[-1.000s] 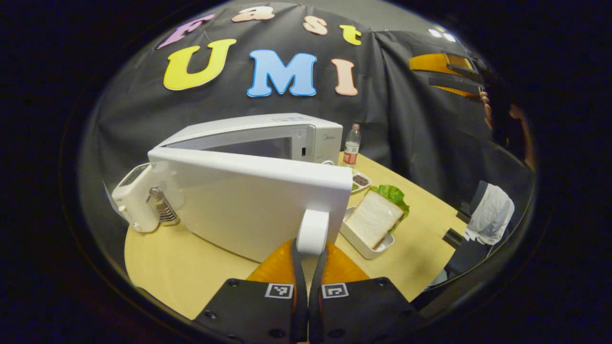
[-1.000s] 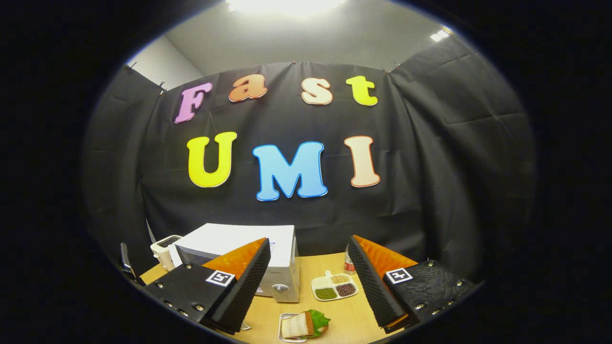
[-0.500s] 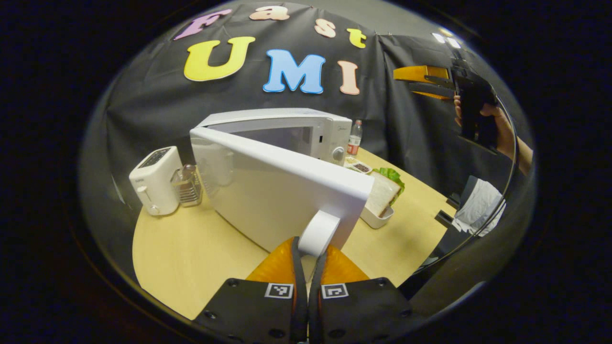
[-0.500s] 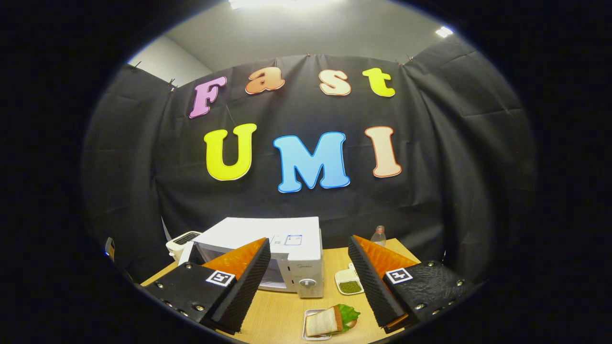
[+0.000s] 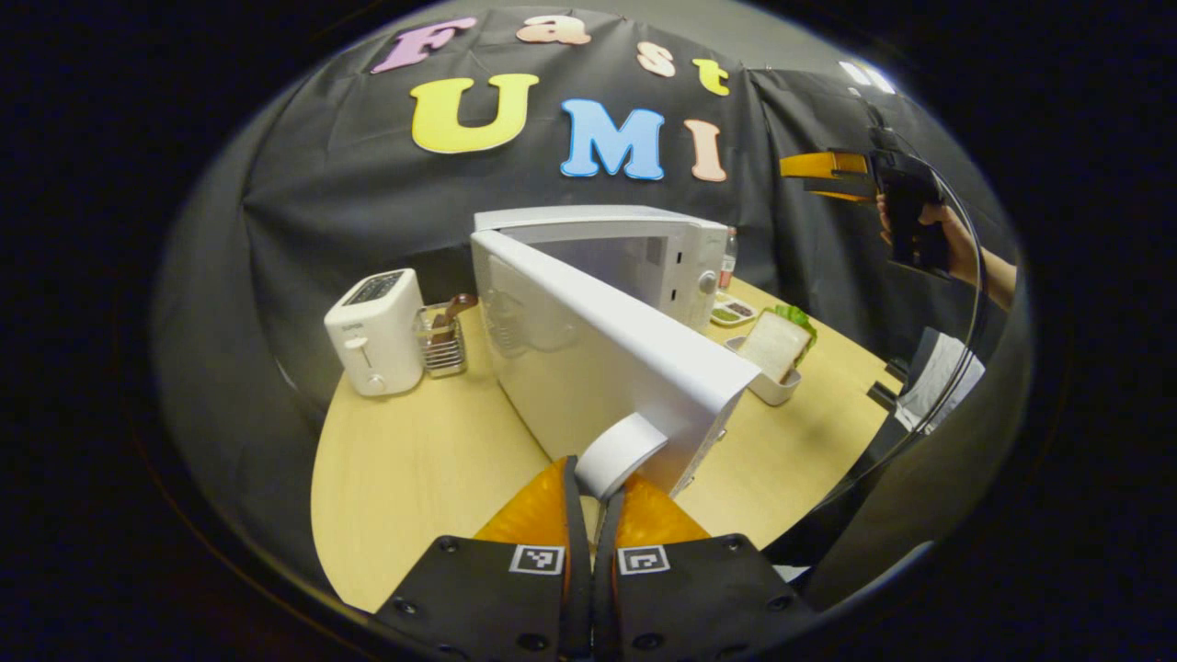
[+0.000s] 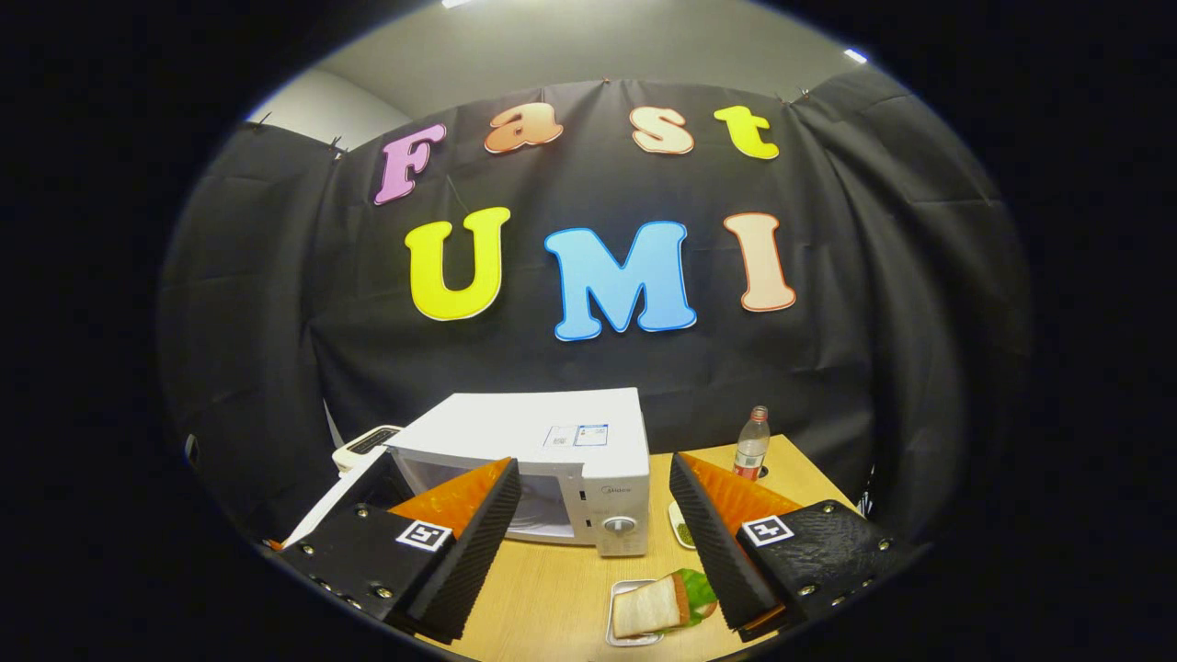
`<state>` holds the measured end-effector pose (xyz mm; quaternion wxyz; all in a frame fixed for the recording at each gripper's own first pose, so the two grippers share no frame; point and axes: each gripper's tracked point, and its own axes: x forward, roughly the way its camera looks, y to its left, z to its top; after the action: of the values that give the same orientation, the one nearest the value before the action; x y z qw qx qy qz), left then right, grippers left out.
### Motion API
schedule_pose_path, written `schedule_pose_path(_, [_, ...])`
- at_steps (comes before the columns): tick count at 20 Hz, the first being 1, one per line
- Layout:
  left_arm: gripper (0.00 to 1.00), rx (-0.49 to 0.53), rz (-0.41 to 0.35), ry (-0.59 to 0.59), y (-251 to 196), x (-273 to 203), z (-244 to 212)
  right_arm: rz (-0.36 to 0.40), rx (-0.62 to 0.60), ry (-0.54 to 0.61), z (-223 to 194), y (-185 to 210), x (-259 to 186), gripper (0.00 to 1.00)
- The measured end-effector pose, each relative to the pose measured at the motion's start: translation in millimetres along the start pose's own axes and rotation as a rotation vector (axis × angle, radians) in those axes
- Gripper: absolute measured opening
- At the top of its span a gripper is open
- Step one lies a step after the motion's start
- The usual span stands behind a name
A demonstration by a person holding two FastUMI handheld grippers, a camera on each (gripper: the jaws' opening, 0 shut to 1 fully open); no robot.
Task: Open the microwave oven with the left hand, put the food in, and close the microwave oven.
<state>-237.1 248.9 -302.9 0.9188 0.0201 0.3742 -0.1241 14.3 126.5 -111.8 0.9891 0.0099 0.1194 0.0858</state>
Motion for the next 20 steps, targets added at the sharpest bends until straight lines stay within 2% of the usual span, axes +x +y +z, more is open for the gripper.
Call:
schedule_pose_path(11, [0.09, -0.022, 0.100, -0.030, 48, -17, -11, 0.051, -0.002, 0.123, -31, 3, 13, 0.99])
schedule_pose_path(15, [0.14, -0.045, 0.139, -0.039, 59, -27, -18, 0.084, 0.014, 0.148, -37, -2, 13, 0.99])
schedule_pose_path(17, [0.20, -0.102, 0.145, -0.032, 62, -39, -28, 0.096, 0.019, 0.172, -42, -10, 12, 0.98])
schedule_pose_path(18, [0.19, -0.133, 0.178, -0.035, 65, -50, -31, 0.098, 0.019, 0.182, -45, -16, 12, 0.98])
schedule_pose_path(19, [0.25, -0.147, 0.211, -0.044, 66, -62, -31, 0.094, 0.016, 0.187, -47, -23, 12, 0.99])
schedule_pose_path(20, [0.22, -0.157, 0.245, -0.063, 64, -79, -27, 0.086, 0.014, 0.188, -49, -31, 12, 0.99])
